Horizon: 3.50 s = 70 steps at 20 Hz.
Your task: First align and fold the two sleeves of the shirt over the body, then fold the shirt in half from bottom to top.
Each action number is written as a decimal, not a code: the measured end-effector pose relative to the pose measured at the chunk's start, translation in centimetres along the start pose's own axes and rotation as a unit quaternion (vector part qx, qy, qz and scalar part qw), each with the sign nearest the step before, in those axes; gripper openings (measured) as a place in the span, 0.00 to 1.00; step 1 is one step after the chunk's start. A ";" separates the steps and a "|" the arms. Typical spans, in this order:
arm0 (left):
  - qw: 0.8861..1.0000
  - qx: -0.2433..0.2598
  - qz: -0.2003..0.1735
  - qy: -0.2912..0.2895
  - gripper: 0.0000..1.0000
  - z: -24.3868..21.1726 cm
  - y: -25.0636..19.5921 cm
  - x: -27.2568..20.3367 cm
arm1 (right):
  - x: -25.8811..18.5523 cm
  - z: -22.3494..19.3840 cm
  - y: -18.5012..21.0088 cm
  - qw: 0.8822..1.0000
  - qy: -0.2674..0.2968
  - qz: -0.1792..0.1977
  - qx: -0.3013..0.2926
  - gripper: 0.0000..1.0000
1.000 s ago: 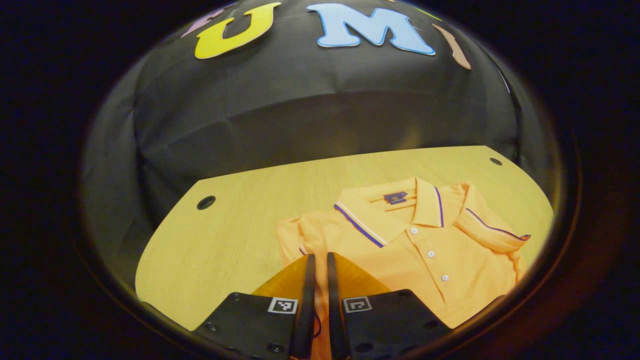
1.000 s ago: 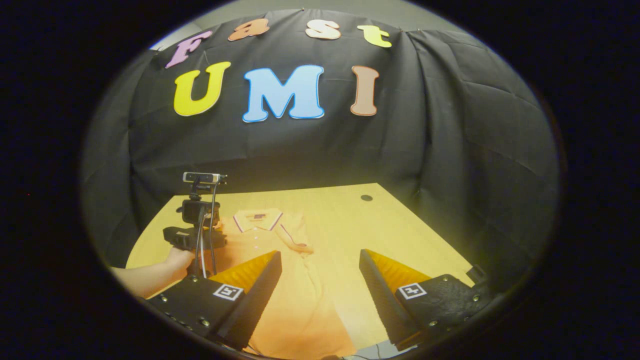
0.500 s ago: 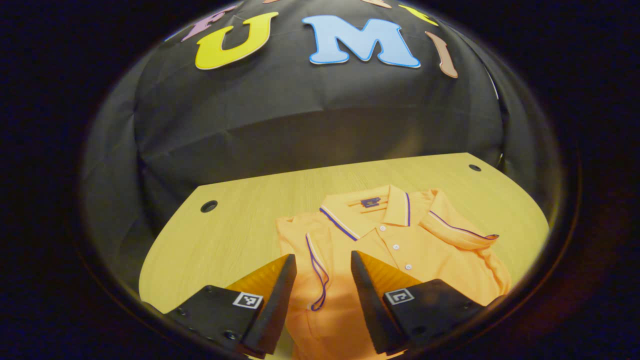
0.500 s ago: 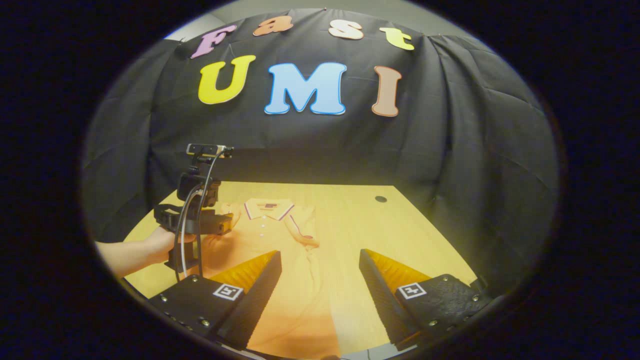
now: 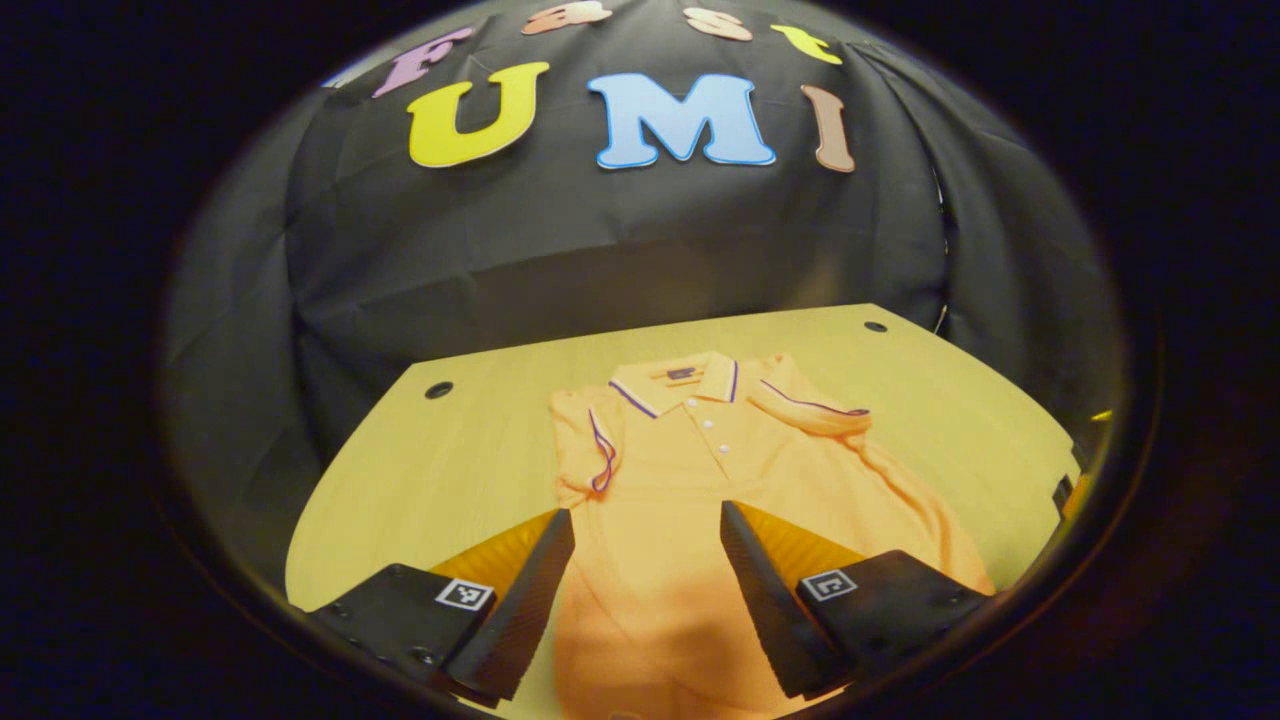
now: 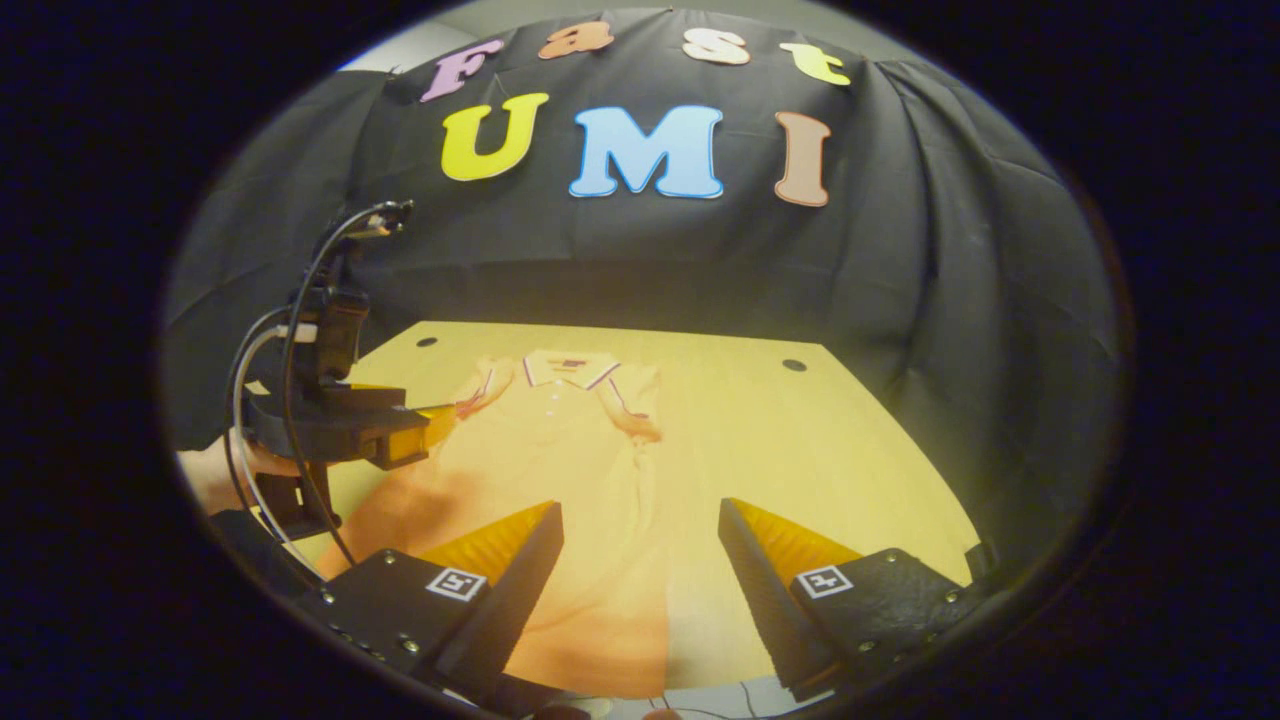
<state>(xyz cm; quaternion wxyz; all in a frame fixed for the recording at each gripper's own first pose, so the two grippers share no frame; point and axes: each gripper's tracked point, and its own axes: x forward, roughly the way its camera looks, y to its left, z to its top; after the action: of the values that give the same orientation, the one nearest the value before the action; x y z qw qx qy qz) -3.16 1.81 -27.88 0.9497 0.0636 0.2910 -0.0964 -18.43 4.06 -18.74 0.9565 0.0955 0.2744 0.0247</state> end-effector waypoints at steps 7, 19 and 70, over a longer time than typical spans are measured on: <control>1.000 -0.009 0.000 0.010 1.00 -5.3 -0.9 -7.2 | -1.8 -4.9 0.5 0.999 0.036 0.016 -0.009 0.96; 0.998 -0.018 0.019 0.058 1.00 -17.7 3.0 -15.0 | -1.5 -13.9 0.4 0.992 0.128 0.012 0.017 0.97; 0.991 -0.129 0.001 0.039 0.07 -6.0 -1.0 -13.7 | 2.2 -1.6 1.9 0.984 0.039 0.099 0.144 0.00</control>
<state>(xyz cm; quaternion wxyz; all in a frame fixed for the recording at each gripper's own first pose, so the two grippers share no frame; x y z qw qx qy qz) -17.75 3.87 -25.17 0.9381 -0.0551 0.3374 -0.0549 -17.36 6.39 -20.84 0.9144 0.2576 0.3012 0.0830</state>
